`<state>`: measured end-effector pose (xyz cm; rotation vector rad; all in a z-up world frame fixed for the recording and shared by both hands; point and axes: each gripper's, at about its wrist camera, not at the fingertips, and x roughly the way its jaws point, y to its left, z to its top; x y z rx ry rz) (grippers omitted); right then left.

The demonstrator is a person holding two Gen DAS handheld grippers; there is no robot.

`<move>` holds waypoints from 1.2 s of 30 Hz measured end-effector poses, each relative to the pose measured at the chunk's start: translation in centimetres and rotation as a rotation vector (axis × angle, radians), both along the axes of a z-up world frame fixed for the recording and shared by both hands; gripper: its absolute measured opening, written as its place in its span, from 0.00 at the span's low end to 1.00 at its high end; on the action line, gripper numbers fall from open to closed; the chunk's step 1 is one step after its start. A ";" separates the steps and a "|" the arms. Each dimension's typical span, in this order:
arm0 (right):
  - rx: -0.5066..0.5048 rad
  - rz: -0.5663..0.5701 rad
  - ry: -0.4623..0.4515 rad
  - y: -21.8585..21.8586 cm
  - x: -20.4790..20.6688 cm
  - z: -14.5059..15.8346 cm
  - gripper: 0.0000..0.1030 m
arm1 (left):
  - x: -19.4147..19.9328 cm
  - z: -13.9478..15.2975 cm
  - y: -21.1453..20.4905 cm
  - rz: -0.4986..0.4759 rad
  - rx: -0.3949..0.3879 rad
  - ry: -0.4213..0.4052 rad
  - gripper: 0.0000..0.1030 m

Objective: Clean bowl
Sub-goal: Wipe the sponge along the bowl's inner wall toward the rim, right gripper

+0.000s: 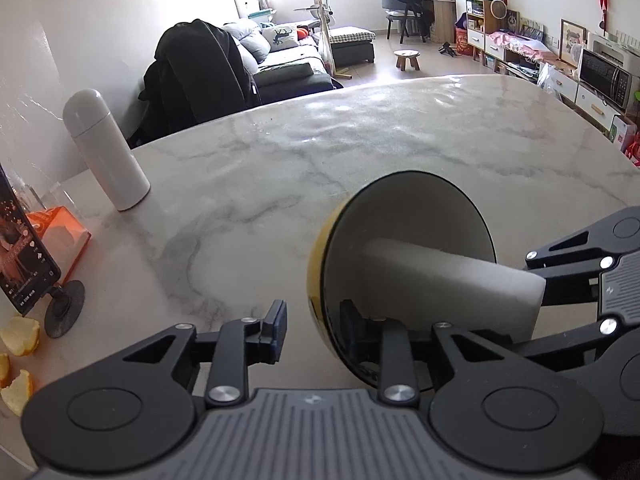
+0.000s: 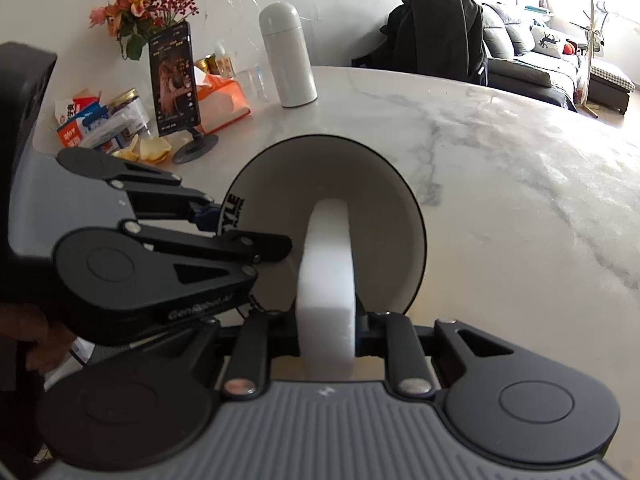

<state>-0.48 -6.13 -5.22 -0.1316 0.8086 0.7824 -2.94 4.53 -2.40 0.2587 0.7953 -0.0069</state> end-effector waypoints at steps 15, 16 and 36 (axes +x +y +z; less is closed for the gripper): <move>-0.012 0.008 -0.014 0.2 -0.3 -0.1 0.21 | 1.7 1.2 -2.2 -0.076 0.073 -0.061 0.26; -0.011 0.008 -0.013 0.2 -0.2 -0.1 0.21 | 1.8 1.2 -2.2 -0.074 0.070 -0.061 0.23; -0.013 0.003 -0.112 0.4 -1.1 1.4 0.36 | -0.2 0.3 0.8 0.014 -0.026 -0.019 0.08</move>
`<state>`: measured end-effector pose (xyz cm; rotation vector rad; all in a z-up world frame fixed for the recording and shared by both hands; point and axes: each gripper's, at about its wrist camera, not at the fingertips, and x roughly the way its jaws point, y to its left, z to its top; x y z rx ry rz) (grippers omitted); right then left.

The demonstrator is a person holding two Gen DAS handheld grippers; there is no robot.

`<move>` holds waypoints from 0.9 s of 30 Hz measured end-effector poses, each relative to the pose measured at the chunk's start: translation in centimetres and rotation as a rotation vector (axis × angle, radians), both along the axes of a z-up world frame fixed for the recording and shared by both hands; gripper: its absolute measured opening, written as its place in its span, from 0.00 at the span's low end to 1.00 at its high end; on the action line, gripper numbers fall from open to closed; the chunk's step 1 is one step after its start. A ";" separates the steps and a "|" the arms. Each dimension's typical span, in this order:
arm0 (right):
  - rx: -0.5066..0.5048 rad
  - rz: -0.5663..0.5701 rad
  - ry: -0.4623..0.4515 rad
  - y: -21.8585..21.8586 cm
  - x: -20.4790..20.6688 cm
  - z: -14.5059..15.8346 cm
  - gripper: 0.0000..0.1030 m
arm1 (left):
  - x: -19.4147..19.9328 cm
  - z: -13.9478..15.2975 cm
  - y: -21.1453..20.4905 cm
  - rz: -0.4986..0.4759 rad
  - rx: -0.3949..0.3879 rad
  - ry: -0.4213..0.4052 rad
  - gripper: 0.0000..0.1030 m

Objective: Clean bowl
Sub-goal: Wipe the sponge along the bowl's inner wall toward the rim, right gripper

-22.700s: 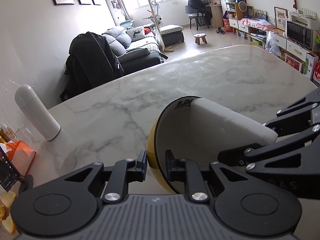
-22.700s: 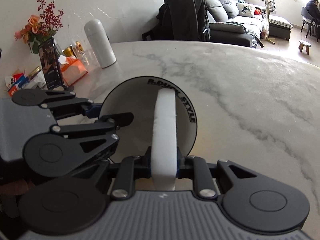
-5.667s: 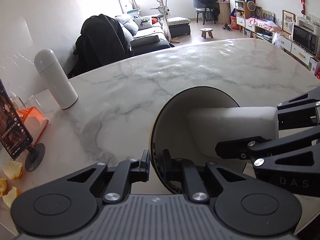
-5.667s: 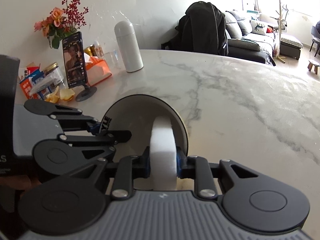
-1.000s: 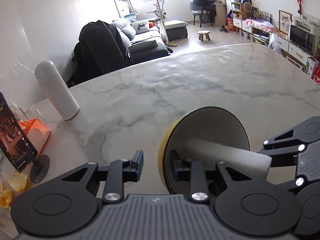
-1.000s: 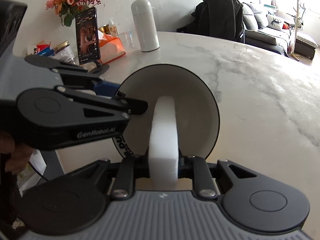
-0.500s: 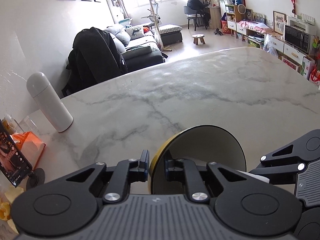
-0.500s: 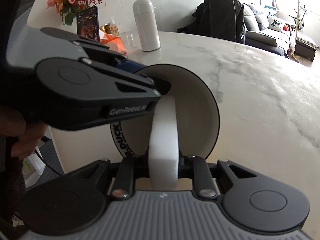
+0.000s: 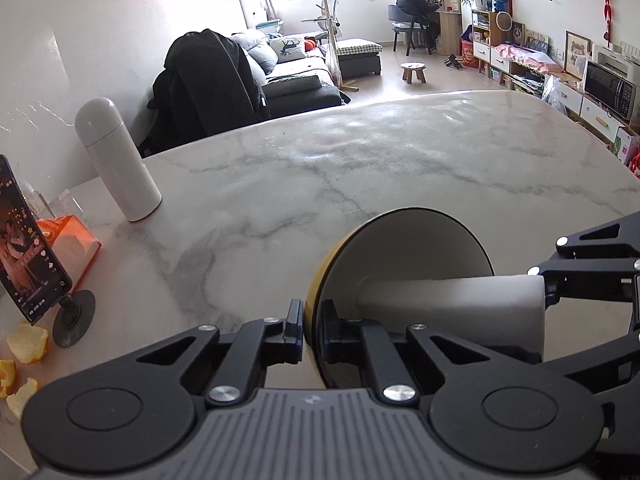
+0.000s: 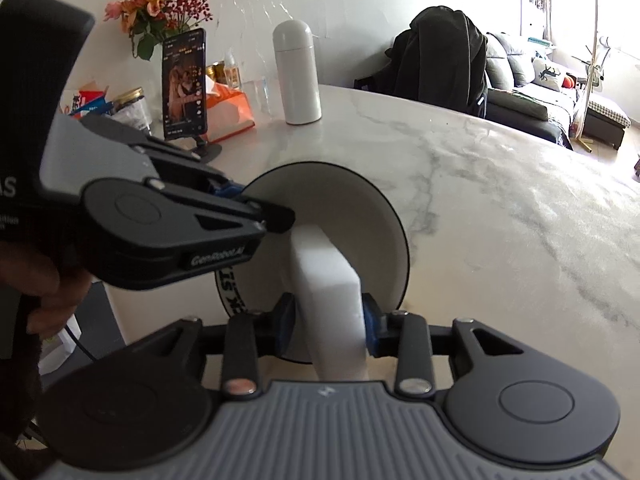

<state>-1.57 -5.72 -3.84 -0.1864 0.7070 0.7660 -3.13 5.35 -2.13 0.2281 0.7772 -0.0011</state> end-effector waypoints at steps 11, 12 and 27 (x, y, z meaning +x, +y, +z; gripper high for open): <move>0.006 0.000 -0.019 0.0 -0.3 0.2 0.34 | -1.3 -0.5 0.2 0.018 -0.005 0.009 0.10; 0.006 0.001 -0.016 0.0 -0.3 0.2 0.34 | -1.4 -0.5 0.2 0.019 -0.004 0.010 0.10; 0.020 0.021 0.037 0.5 -1.1 -0.7 0.21 | -2.8 -1.3 0.2 0.028 -0.036 0.014 0.12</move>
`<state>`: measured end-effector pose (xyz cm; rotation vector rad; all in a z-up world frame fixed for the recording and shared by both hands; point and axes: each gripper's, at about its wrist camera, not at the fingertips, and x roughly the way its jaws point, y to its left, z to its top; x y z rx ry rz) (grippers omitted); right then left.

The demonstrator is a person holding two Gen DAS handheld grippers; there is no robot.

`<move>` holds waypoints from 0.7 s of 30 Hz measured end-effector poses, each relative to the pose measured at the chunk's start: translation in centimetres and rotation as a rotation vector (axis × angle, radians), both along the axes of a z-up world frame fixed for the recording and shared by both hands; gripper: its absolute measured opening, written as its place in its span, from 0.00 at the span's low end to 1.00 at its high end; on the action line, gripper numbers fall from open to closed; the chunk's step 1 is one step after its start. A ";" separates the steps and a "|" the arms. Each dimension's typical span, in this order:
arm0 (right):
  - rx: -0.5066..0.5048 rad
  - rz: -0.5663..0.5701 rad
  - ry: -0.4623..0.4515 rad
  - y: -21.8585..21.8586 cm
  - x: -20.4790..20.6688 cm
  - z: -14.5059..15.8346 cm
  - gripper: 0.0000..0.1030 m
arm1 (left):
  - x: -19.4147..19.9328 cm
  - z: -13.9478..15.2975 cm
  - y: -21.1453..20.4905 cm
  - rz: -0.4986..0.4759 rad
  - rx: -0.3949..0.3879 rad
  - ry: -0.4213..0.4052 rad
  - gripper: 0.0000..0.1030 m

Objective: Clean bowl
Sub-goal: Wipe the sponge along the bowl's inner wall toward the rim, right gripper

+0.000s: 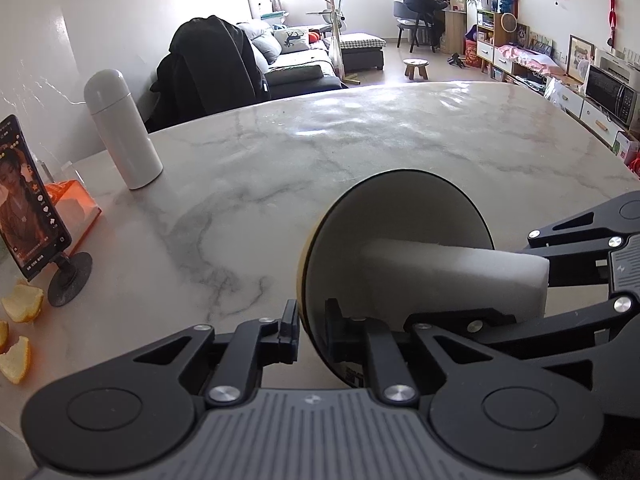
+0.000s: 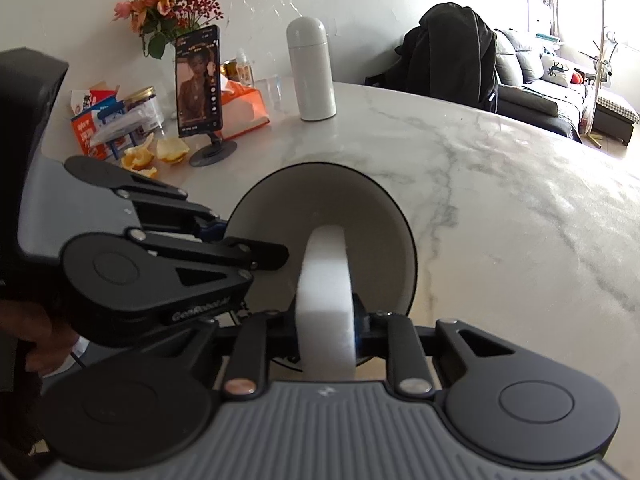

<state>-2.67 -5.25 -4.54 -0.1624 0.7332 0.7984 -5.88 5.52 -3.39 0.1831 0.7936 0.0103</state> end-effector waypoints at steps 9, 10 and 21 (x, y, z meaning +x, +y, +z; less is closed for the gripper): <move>0.017 -0.042 -0.001 -0.7 -0.8 -0.5 0.20 | -0.8 -0.4 -0.1 0.020 0.001 -0.024 0.13; 0.023 -0.049 -0.003 -0.8 -0.9 -0.4 0.20 | -0.8 -0.5 -0.1 0.022 -0.001 -0.025 0.13; 0.036 -0.092 -0.032 -1.4 -1.2 0.4 0.20 | -1.1 -0.4 0.2 0.022 -0.029 -0.038 0.14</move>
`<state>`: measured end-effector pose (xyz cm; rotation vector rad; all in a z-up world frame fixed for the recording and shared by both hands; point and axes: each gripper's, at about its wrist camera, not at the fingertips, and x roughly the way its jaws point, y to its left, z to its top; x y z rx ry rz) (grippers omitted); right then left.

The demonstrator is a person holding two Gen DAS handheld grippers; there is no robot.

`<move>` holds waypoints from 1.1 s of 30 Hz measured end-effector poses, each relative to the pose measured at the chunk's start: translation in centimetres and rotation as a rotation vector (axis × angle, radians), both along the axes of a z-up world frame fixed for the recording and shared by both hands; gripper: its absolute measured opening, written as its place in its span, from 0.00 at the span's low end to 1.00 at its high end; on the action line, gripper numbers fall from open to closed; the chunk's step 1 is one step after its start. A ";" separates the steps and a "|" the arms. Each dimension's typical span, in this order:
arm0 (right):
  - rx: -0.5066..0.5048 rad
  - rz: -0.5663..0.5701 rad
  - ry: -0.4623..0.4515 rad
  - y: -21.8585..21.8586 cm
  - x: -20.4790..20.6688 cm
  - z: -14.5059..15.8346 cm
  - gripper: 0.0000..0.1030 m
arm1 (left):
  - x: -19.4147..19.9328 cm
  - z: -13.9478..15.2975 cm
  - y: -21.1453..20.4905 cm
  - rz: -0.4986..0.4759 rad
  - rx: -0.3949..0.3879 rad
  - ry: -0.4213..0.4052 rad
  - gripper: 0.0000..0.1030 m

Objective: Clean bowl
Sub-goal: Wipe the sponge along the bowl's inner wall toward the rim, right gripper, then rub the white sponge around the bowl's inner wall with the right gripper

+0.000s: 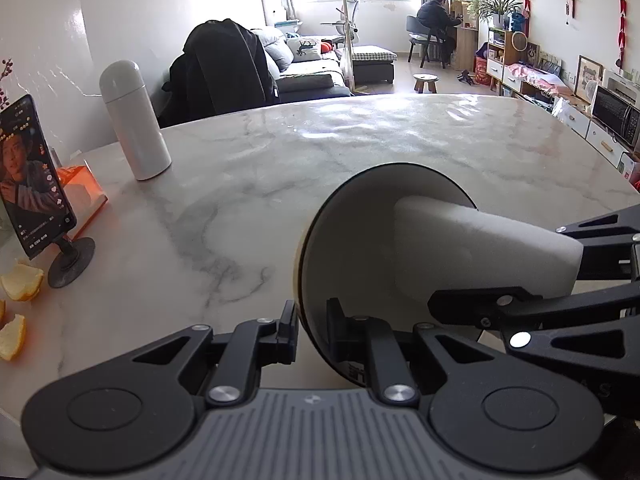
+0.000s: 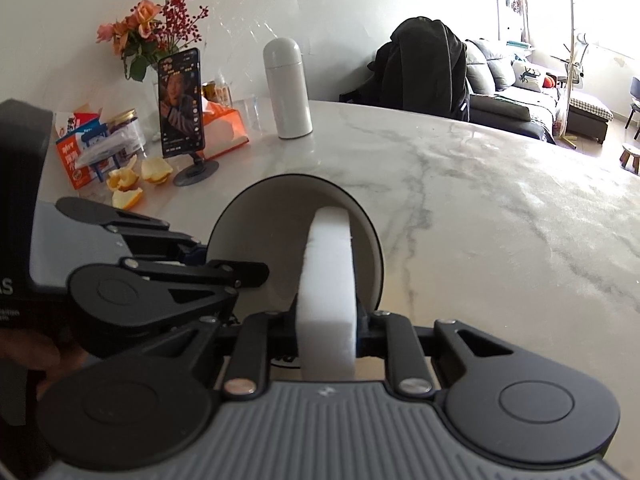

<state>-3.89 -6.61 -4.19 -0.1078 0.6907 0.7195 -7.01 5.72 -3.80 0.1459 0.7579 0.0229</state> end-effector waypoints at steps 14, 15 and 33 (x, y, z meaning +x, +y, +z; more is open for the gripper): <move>-0.009 0.030 0.050 1.0 0.0 -1.1 0.21 | 0.1 0.0 0.1 -0.013 -0.005 0.001 0.14; -0.008 0.029 0.050 1.0 0.0 -1.1 0.21 | 0.1 0.0 0.1 -0.014 -0.001 0.001 0.14; -0.010 0.019 0.040 0.8 0.4 -0.7 0.21 | 0.2 -0.3 0.2 -0.017 0.005 0.001 0.14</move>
